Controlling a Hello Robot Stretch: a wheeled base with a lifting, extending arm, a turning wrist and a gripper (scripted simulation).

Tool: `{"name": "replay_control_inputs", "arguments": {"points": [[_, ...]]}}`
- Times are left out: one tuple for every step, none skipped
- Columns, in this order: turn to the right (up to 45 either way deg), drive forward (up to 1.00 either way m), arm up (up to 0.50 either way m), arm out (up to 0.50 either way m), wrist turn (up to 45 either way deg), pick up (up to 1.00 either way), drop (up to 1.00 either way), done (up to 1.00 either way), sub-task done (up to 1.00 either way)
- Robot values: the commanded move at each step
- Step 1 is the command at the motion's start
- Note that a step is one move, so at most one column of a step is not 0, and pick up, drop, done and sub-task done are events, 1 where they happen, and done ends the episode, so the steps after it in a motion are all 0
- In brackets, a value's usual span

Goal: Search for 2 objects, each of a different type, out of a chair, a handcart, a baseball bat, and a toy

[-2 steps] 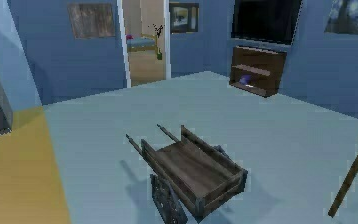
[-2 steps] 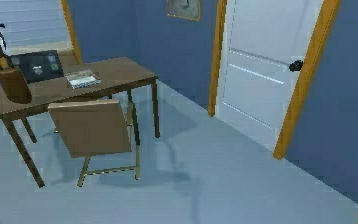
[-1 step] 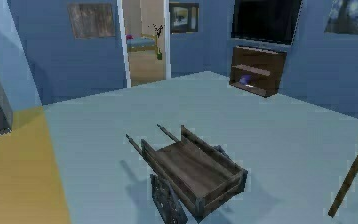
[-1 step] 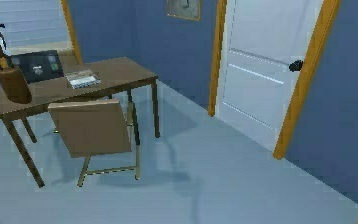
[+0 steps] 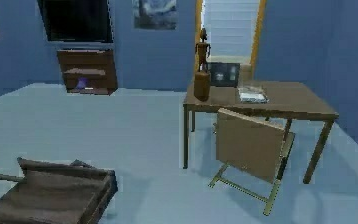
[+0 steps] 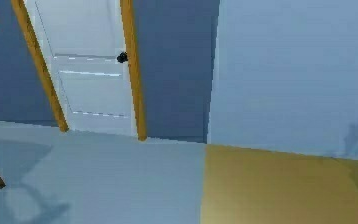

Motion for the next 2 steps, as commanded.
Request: {"name": "replay_control_inputs", "arguments": {"points": [[36.0, 0.0, 0.0, 0.0, 0.0, 0.0, 0.0, 0.0, 0.0], [0.0, 0.3, 0.0, 0.0, 0.0, 0.0, 0.0, 0.0, 0.0]]}}
